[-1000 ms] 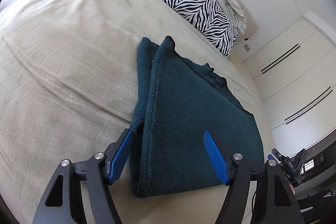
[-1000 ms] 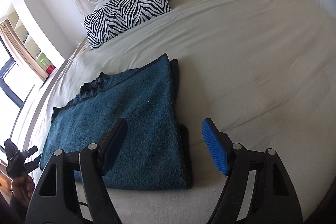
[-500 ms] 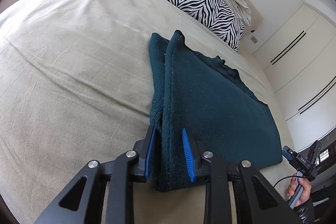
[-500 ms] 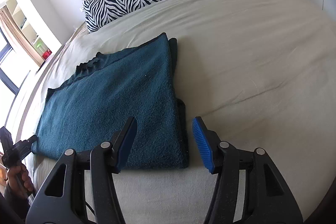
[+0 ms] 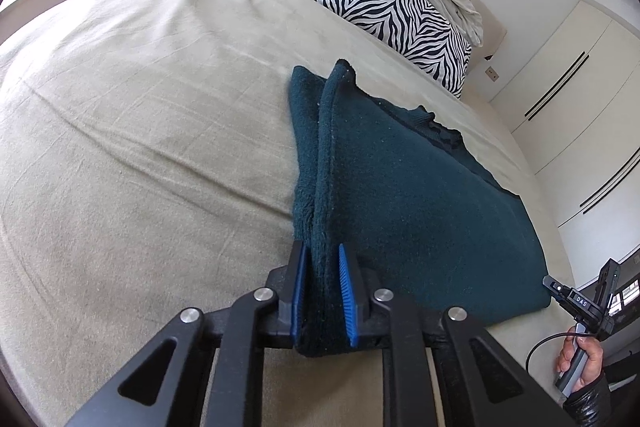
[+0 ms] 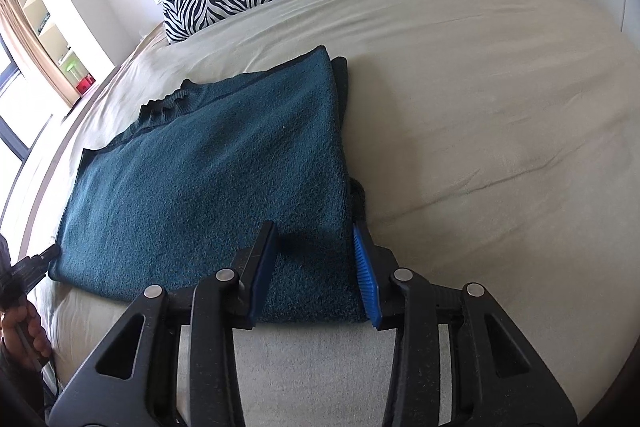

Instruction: Fold small clothes

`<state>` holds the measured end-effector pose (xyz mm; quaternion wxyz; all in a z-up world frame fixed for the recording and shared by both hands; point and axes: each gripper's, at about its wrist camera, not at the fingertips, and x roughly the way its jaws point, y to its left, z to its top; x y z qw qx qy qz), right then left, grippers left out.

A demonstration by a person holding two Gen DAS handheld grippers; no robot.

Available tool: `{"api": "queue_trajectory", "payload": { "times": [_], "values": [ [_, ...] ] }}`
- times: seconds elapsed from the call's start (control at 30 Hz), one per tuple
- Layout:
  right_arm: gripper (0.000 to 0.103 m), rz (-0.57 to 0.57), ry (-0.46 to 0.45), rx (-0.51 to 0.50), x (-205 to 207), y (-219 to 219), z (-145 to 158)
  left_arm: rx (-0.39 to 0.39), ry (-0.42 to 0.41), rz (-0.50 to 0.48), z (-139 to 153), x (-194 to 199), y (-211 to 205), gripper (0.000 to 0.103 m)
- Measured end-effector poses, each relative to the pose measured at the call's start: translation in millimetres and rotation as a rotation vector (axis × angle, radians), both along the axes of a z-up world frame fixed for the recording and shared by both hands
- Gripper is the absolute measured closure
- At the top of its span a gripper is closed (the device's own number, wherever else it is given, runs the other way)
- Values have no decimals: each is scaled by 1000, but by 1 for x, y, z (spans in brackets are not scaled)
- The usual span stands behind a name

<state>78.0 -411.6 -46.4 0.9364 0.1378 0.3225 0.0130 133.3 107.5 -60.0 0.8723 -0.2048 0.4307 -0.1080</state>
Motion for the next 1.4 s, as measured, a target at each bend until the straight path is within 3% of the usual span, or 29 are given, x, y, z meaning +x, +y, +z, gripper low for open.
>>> {"api": "queue_trajectory", "payload": {
  "times": [0.17,0.6,0.67,0.77,1.4],
  "values": [
    [72,-2,-9,-45,-2,7,4,41,-10,1,2,-2,-5,94],
    [72,-25,-31,-51,-9,3,8,49,-32,-2,7,-13,-6,96],
    [78,-31,-24,-34,-9,-1,7,49,-35,-1,9,-15,-6,96],
    [97,-33,-5,-49,-8,-2,4,48,-41,0,11,-19,-7,96],
    [99,-57,19,-7,-21,-12,-14,7,11,12,-11,-30,4,96]
  ]
}}
